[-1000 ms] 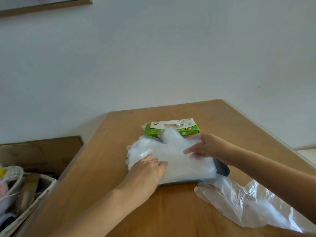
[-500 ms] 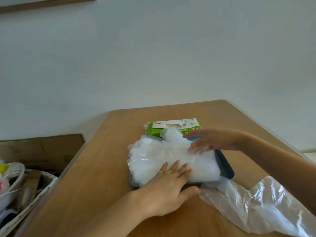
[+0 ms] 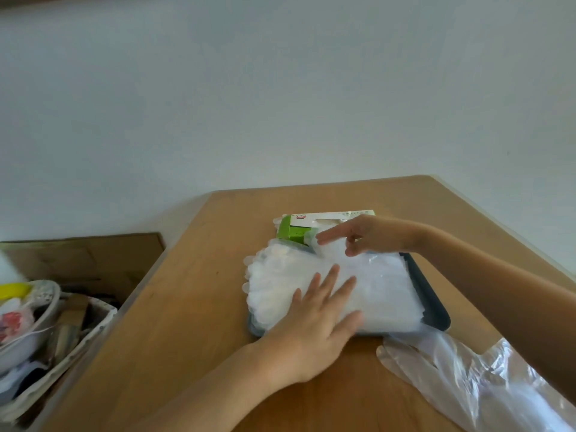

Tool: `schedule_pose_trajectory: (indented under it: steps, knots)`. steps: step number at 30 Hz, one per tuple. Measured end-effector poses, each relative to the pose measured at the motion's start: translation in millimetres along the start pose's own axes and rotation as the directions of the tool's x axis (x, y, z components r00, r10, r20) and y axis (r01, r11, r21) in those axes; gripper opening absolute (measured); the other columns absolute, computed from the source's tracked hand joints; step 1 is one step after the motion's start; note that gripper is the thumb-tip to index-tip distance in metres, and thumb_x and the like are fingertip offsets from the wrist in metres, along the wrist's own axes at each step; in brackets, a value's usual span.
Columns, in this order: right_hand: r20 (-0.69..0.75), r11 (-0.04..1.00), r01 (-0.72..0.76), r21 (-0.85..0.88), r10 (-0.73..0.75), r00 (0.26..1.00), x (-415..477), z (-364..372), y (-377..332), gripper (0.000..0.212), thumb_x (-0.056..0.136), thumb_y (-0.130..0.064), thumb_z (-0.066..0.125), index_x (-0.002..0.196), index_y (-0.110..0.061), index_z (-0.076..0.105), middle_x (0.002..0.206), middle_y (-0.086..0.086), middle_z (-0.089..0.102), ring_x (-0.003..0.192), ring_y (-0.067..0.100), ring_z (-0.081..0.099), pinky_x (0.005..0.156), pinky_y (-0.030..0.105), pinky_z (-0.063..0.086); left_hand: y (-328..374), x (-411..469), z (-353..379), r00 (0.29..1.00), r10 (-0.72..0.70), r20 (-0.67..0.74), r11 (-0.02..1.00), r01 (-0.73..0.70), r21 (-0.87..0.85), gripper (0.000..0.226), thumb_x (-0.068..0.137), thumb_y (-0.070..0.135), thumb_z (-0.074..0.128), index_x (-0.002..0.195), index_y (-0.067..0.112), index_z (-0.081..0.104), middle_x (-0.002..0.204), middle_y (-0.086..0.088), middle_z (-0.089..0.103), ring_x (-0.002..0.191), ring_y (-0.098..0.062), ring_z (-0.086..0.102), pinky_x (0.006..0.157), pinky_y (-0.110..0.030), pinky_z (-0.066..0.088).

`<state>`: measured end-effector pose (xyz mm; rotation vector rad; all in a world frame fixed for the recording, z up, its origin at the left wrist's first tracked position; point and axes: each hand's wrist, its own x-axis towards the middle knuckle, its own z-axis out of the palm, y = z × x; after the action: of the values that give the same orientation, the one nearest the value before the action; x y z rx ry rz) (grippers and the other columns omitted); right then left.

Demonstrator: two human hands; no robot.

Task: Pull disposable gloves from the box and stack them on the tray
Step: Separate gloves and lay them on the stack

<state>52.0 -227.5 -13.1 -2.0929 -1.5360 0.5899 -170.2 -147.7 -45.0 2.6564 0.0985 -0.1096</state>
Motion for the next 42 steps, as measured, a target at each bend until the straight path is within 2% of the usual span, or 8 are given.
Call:
schedule_pose_trajectory:
  steps: [3, 6, 14, 23, 30, 35, 39, 42]
  knots:
    - [-0.005, 0.995, 0.007, 0.1, -0.006, 1.0, -4, 3, 8, 0.064, 0.09, 0.004, 0.053, 0.134, -0.042, 0.045, 0.128, -0.029, 0.054, 0.071, 0.008, 0.044, 0.088, 0.026, 0.049, -10, 2, -9, 0.964, -0.018, -0.265, 0.999, 0.025, 0.022, 0.04, 0.103, 0.035, 0.036, 0.142, 0.032, 0.04, 0.152, 0.014, 0.029, 0.141, -0.005, 0.024, 0.112, -0.016, 0.017]
    - [-0.021, 0.999, -0.036, 0.039, 0.037, 0.999, -4, 9, 12, 0.068, 0.089, 0.005, 0.055, 0.137, -0.042, 0.041, 0.132, -0.021, 0.054, 0.073, 0.007, 0.044, 0.084, 0.017, 0.047, -17, 0, -25, 0.966, -0.05, -0.252, 0.992, 0.077, 0.096, 0.017, 0.094, 0.033, 0.053, 0.097, 0.025, 0.068, 0.1, 0.014, 0.066, 0.091, 0.0, 0.06, 0.074, -0.009, 0.043]
    - [-0.351, 0.899, -0.112, -0.423, -0.049, 0.935, -19, 29, -10, 0.052, 0.092, -0.023, 0.06, 0.141, -0.03, 0.042, 0.151, -0.001, 0.031, 0.135, 0.02, 0.028, 0.112, 0.034, 0.028, -35, -9, -48, 0.979, -0.162, -0.12, 0.986, 0.165, 0.011, 0.009, 0.086, 0.043, 0.065, 0.086, 0.034, 0.066, 0.086, 0.017, 0.067, 0.079, 0.002, 0.062, 0.072, -0.022, 0.054]
    - [0.138, 0.903, -0.06, -0.425, 0.13, 0.982, -65, 58, -12, 0.062, 0.098, -0.05, 0.036, 0.15, -0.04, 0.005, 0.16, -0.007, -0.01, 0.147, 0.017, -0.009, 0.118, 0.031, -0.002, -47, 13, -46, 0.881, -0.157, -0.447, 0.984, 0.18, 0.01, 0.016, 0.094, 0.025, 0.054, 0.106, 0.026, 0.065, 0.108, 0.01, 0.066, 0.104, -0.012, 0.061, 0.092, -0.034, 0.048]
    - [0.131, 0.851, -0.045, -0.524, 0.132, 0.983, -57, 67, -6, 0.073, 0.094, -0.063, 0.026, 0.152, -0.033, -0.008, 0.16, -0.001, -0.013, 0.147, 0.02, -0.012, 0.12, 0.04, -0.001, 4, 43, -22, 0.933, 0.217, -0.288, 0.954, -0.141, 0.263, 0.043, 0.103, 0.017, 0.036, 0.146, 0.016, 0.037, 0.16, 0.004, 0.017, 0.147, -0.008, 0.005, 0.112, -0.013, -0.008]
    - [0.13, 0.878, -0.06, -0.475, 0.137, 0.982, -59, 65, -8, 0.072, 0.094, -0.061, 0.029, 0.152, -0.034, -0.006, 0.16, -0.003, -0.011, 0.147, 0.018, -0.01, 0.12, 0.039, -0.002, 0, 39, -22, 0.923, 0.193, -0.334, 0.958, -0.105, 0.266, 0.041, 0.091, 0.035, 0.06, 0.13, 0.022, 0.055, 0.143, 0.006, 0.045, 0.133, -0.01, 0.036, 0.108, -0.02, 0.025]
    - [0.158, 0.888, -0.082, -0.452, 0.17, 0.973, -62, 60, -15, 0.073, 0.095, -0.059, 0.033, 0.152, -0.033, -0.006, 0.16, -0.002, -0.009, 0.147, 0.018, -0.007, 0.118, 0.036, -0.001, -30, 24, -40, 0.975, 0.071, -0.211, 0.947, 0.001, 0.321, 0.048, 0.082, 0.042, 0.07, 0.126, 0.031, 0.057, 0.154, 0.007, 0.027, 0.147, -0.016, 0.008, 0.118, -0.034, 0.001]
    - [0.167, 0.892, -0.1, -0.44, 0.191, 0.967, -61, 56, -18, 0.074, 0.094, -0.059, 0.035, 0.152, -0.034, -0.002, 0.161, -0.005, -0.007, 0.148, 0.015, -0.004, 0.118, 0.034, 0.0, -47, 9, -58, 0.887, -0.053, -0.458, 0.96, 0.172, 0.223, 0.04, 0.082, 0.017, 0.07, 0.121, 0.023, 0.06, 0.148, 0.004, 0.036, 0.14, -0.016, 0.024, 0.105, -0.021, 0.021]
